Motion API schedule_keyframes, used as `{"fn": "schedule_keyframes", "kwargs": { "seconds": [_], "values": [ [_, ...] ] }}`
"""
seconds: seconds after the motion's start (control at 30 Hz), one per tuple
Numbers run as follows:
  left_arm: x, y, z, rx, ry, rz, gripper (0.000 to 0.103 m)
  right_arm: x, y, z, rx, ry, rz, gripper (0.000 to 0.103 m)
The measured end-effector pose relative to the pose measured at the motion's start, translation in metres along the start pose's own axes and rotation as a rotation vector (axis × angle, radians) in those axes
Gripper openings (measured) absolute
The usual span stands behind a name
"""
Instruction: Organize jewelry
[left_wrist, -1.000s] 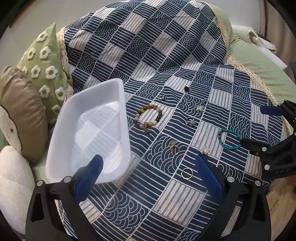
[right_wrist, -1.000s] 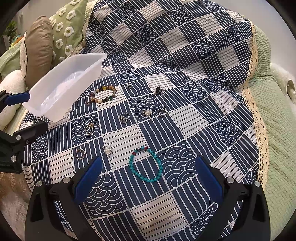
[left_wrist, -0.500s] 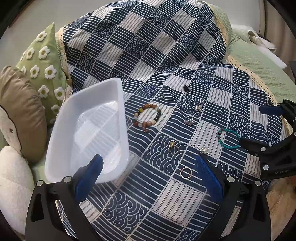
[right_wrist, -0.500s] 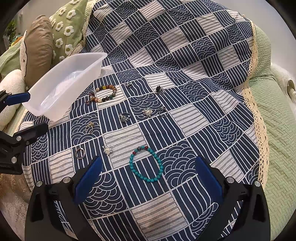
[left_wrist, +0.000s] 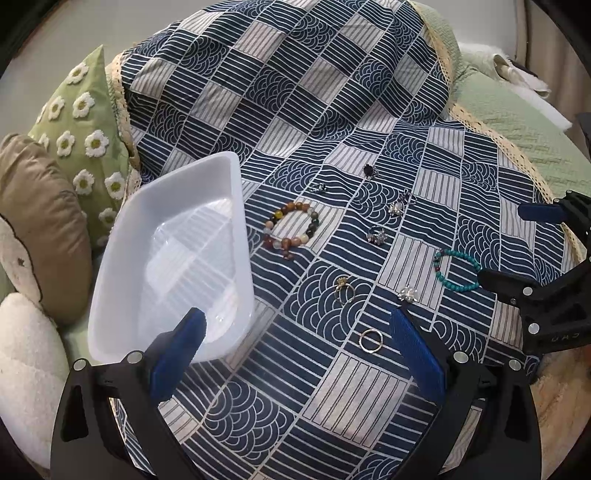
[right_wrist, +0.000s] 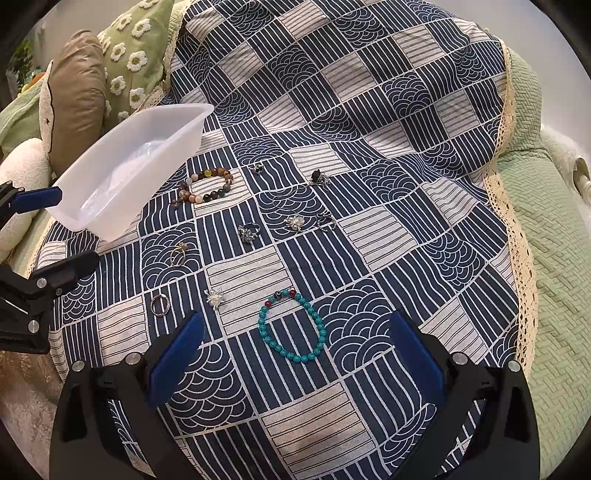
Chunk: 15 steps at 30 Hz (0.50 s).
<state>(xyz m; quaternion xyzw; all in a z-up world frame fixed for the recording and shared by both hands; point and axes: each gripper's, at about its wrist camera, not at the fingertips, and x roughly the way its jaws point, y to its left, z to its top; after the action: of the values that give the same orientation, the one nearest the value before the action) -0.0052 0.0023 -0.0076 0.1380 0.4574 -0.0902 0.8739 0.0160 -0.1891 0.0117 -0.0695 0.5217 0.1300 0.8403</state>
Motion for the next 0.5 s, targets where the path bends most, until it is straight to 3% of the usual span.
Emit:
{"fn": "schedule_keyframes", "kwargs": {
  "seconds": [0.4,0.5],
  "values": [
    [0.004,-0.001,0.000,0.010,0.012,0.003,0.096,0.005,-0.003,-0.001,0.011,0.018,-0.011,0.099],
    [0.004,-0.003,-0.001,0.020,0.004,0.034,0.096,0.011,-0.006,0.000,0.032,0.038,-0.004,0.099]
  ]
}}
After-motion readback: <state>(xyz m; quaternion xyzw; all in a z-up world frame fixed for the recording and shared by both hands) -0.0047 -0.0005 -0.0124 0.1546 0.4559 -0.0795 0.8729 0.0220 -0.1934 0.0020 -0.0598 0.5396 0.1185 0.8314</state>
